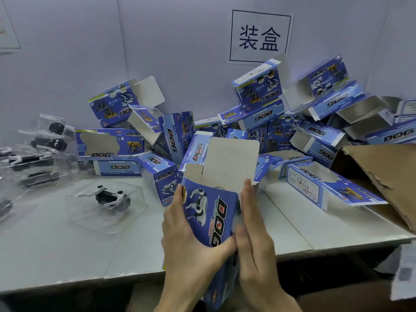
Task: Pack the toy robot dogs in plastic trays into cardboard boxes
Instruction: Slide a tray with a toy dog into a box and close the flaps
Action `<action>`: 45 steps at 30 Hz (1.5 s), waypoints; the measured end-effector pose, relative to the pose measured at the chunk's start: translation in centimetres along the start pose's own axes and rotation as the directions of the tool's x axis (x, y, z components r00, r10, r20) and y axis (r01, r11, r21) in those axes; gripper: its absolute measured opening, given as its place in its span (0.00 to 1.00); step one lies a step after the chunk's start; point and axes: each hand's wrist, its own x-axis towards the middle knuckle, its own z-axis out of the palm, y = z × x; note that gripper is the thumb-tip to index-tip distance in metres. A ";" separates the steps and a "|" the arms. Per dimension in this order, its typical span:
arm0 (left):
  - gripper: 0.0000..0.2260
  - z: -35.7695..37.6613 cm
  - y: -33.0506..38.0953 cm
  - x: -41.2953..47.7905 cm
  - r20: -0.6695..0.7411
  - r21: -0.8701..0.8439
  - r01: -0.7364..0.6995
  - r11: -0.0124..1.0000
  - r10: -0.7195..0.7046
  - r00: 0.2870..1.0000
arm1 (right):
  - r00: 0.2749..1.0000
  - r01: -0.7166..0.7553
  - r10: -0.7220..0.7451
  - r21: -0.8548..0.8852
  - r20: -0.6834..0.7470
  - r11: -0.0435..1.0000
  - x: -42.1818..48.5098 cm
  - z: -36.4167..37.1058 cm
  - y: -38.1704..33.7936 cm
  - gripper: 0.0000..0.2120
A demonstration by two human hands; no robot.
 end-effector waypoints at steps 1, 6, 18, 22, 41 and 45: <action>0.56 0.0 0.2 0.1 -0.012 0.015 0.001 1.000 -0.001 1.000 | 0.999 -0.012 0.011 0.027 0.035 1.000 0.2 -0.3 0.0 0.26; 0.57 -1.5 -0.2 0.4 -0.006 0.297 -0.092 0.950 0.099 0.995 | 0.993 -0.100 0.094 0.094 0.066 0.991 2.3 -3.6 -0.9 0.21; 0.49 -2.7 -1.5 -0.8 0.287 0.492 -0.661 0.566 0.612 0.737 | 0.979 0.085 -0.099 0.088 0.176 0.993 8.1 -4.1 -3.5 0.13; 0.46 -2.5 -1.5 -1.5 0.376 0.505 -0.720 0.476 0.630 0.680 | 0.987 0.076 -0.090 0.112 0.130 0.991 7.9 -2.5 -3.4 0.13; 0.60 -3.0 -2.8 0.2 -0.118 0.386 -0.280 0.879 0.348 0.930 | 0.933 0.242 -0.220 0.043 -0.286 0.969 4.5 -2.4 -5.0 0.14; 0.64 -3.4 -3.4 0.7 -0.196 0.109 -0.056 0.992 0.077 0.978 | 0.970 -0.140 0.187 0.272 -0.156 0.952 1.4 0.5 -2.3 0.28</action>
